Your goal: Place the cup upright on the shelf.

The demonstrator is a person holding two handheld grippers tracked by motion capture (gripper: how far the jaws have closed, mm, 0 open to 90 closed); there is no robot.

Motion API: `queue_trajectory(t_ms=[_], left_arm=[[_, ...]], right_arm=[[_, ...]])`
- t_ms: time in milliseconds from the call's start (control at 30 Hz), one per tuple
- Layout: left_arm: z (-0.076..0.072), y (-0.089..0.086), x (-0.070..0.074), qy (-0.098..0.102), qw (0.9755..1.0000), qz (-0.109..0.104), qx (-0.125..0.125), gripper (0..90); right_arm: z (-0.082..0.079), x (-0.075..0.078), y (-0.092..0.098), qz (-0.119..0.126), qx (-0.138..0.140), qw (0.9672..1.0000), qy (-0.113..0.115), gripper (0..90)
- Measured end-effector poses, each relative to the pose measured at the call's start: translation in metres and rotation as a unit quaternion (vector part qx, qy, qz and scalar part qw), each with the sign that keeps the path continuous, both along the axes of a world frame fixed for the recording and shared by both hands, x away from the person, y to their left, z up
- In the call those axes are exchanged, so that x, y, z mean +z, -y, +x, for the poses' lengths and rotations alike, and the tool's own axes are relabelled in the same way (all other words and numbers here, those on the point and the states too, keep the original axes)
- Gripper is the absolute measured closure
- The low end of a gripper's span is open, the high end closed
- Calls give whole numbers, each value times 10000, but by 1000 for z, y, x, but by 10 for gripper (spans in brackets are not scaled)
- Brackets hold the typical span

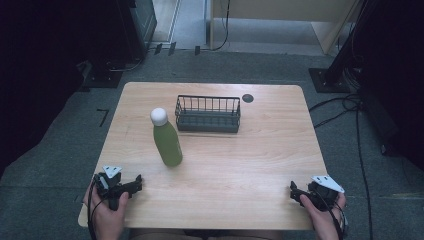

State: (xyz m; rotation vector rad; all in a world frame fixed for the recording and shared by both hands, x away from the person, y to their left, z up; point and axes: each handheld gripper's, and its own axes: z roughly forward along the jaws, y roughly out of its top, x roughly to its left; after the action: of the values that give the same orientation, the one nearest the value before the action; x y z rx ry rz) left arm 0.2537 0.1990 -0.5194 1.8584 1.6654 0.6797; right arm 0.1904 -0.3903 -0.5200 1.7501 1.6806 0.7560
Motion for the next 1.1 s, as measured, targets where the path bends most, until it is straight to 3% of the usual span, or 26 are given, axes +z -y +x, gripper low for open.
queue_trajectory(t_ms=[100,300,333,367,400,567,667,733,800,867,900,1100], left_arm=[[0,0,0,2,10000,1,3,0],[0,0,0,0,10000,1,3,0],[0,0,0,0,10000,1,3,0],[0,0,0,0,10000,1,3,0],[0,0,0,0,10000,2,2,0],[0,0,0,1,10000,2,3,0],[0,0,0,0,10000,3,1,0],[0,0,0,0,10000,4,2,0],[0,0,0,1,10000,3,3,0],[0,0,0,1,10000,2,3,0],[0,0,0,1,10000,2,3,0],[0,0,0,1,10000,2,3,0]], right_arm=[[3,5,-8,24,91,10000,31,55],[17,22,-40,66,475,9987,199,56],[24,29,-54,122,639,9975,273,56],[24,29,-54,122,639,9975,273,56],[30,35,-67,122,797,9962,338,56],[42,47,-93,144,1108,9927,462,56],[53,57,-119,211,1398,9883,572,56],[54,58,-124,215,1453,9874,585,56],[61,63,-143,233,1654,9838,642,56],[62,64,-147,251,1692,9831,649,56],[66,66,-159,248,1820,9807,674,56],[72,69,-186,344,2047,9755,730,56]])
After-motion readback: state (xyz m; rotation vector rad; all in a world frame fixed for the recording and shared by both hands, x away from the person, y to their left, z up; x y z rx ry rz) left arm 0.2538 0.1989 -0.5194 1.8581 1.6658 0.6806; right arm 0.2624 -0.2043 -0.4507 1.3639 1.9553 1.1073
